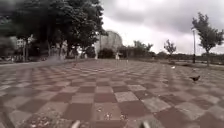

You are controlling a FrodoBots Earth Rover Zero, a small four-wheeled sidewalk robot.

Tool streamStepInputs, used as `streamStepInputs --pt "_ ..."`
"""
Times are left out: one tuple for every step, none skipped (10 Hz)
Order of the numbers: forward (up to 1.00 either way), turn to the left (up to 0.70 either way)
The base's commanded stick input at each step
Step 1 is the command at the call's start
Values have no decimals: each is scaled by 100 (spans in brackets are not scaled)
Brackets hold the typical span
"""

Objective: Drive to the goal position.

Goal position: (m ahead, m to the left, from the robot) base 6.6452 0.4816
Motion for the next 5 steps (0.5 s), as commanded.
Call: streamStepInputs --pt "50 0" --pt "50 0" --pt "50 0" --pt "50 0" --pt "50 0"
